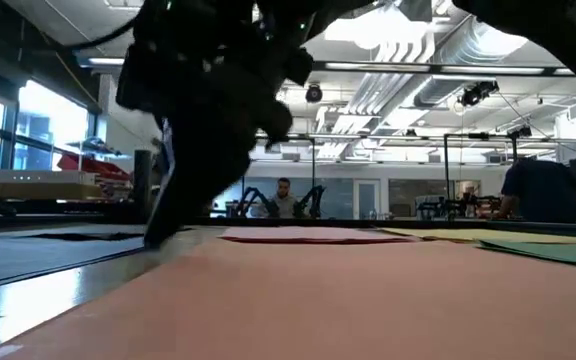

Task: Organize paper
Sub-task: Adjust the colored papers

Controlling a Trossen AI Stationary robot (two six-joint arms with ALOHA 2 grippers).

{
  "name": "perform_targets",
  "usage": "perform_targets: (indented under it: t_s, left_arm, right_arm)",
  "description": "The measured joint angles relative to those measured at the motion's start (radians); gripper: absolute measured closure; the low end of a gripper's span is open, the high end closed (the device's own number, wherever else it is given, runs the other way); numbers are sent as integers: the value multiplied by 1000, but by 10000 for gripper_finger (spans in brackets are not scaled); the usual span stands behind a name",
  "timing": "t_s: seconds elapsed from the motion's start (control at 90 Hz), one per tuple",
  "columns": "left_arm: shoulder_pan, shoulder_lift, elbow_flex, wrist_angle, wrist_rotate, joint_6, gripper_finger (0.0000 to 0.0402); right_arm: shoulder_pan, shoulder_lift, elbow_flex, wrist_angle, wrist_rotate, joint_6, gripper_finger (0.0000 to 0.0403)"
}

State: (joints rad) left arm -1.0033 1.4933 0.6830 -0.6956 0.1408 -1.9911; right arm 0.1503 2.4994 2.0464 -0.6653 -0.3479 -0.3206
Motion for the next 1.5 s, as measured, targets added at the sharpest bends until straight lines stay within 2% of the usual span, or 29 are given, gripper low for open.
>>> perform_targets:
  t_s: [0.189,0.511,0.622,0.767,0.933,1.078,1.244,1.5]
  left_arm:
    - [41,0,0,-7,-11,67,401]
    - [46,0,8,-8,9,59,401]
    - [47,-1,30,4,4,67,401]
    - [44,-2,38,-3,46,72,401]
    - [33,-2,39,-3,104,74,401]
    - [12,-6,31,57,112,64,402]
    - [-1,-8,13,98,52,53,402]
    - [25,-3,11,78,39,74,401]
  right_arm:
    - [-10,12,2,10,-13,26,403]
    - [-25,15,0,49,-16,58,403]
    - [-23,10,1,40,10,58,403]
    - [-13,-13,0,20,71,59,403]
    - [8,-10,0,23,45,51,403]
    - [21,3,0,9,-2,48,403]
    - [22,3,0,18,-3,49,403]
    - [24,4,0,27,-9,26,403]
